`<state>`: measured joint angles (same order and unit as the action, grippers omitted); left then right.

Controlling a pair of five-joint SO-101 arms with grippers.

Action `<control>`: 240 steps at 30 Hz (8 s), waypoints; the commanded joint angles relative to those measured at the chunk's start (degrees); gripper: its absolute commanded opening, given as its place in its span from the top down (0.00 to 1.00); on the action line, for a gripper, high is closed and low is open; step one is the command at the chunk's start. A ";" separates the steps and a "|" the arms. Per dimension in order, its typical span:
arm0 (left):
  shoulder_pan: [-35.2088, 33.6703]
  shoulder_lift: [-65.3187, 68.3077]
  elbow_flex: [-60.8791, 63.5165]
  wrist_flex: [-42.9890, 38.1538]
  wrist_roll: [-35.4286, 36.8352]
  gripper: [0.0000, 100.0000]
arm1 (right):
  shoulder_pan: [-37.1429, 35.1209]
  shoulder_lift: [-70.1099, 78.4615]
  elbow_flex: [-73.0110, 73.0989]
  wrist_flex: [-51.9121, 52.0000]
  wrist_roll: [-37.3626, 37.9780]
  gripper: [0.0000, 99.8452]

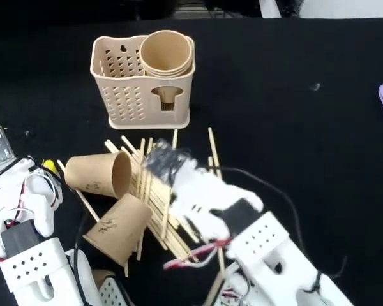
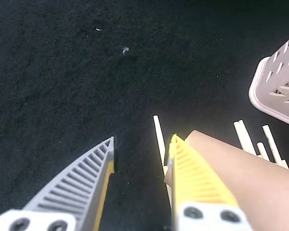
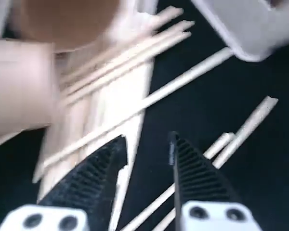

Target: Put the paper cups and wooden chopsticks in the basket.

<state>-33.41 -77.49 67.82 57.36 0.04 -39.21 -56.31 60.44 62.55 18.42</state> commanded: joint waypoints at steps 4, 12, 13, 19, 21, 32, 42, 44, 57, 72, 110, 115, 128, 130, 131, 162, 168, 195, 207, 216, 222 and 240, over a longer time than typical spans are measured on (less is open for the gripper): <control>-0.40 -0.70 -0.22 -1.05 0.70 0.81 | -17.93 -8.75 -8.13 12.48 -0.88 0.86; -13.85 -0.70 -1.89 -9.41 0.70 0.81 | -33.67 -17.01 9.98 -7.82 -0.88 0.86; -15.16 -0.70 -1.89 -10.02 0.70 0.81 | -34.02 -17.45 12.18 -11.25 -0.88 0.86; -19.82 -0.62 -2.07 -13.98 1.32 0.81 | -34.37 -17.71 19.82 -24.79 -12.22 0.86; -22.55 -0.70 -2.86 -15.82 4.13 0.81 | -34.37 -17.98 20.70 -26.46 -14.59 0.86; -25.27 -0.70 -3.21 -17.23 12.66 0.81 | -39.91 -17.98 22.81 -27.69 -15.91 0.78; -25.10 -0.70 -3.12 -16.79 12.92 0.81 | -35.34 -17.54 31.34 -38.33 -15.30 0.73; -25.27 -0.70 -3.03 -16.79 12.92 0.81 | -31.91 -17.98 32.22 -37.63 -13.80 0.73; -18.86 -0.70 1.19 -16.79 12.48 0.81 | -17.14 -27.12 26.42 -21.54 -3.52 0.73; 18.07 15.56 -21.85 8.44 -4.13 0.74 | 8.88 -50.77 17.54 2.73 -3.96 0.73; 21.32 57.41 -43.47 7.21 -11.08 0.86 | 16.18 -46.29 25.63 -2.37 -6.86 0.73; 15.34 53.54 -43.12 7.30 -10.73 0.94 | 16.18 -46.29 25.63 -2.37 -6.86 0.73; -1.10 40.62 -39.87 6.95 -10.73 0.97 | 16.18 -46.29 25.63 -2.37 -6.86 0.73; -1.01 41.58 -37.76 6.86 -10.81 0.97 | 16.18 -46.29 25.63 -2.37 -6.86 0.73; -0.84 42.37 -37.32 7.12 -10.64 0.97 | 16.18 -46.29 25.63 -2.37 -6.86 0.73; -1.45 74.55 -73.27 27.87 -1.32 0.97 | 16.09 -46.29 26.86 -2.81 -6.86 0.73; -1.36 74.55 -83.74 36.48 -1.32 0.97 | 16.18 -46.29 26.95 -2.90 -6.95 0.73; 39.78 77.98 -127.87 33.49 15.56 0.97 | 24.00 -46.29 33.45 -13.54 -7.38 0.98; 45.41 88.44 -124.44 31.21 8.00 0.97 | 23.82 -46.29 33.27 -13.54 -7.38 0.98; 45.32 88.97 -124.44 31.03 7.65 0.97 | 23.74 -46.29 33.19 -13.54 -7.38 0.98; 42.95 88.44 -124.53 27.78 8.18 0.89 | 23.74 -46.29 33.19 -13.36 -7.38 0.98; 39.60 90.99 -124.00 15.30 10.11 0.82 | 23.65 -46.29 33.10 -13.19 -7.38 0.98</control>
<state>7.74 12.97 -55.78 75.03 9.98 -16.53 -103.16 94.11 50.42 11.56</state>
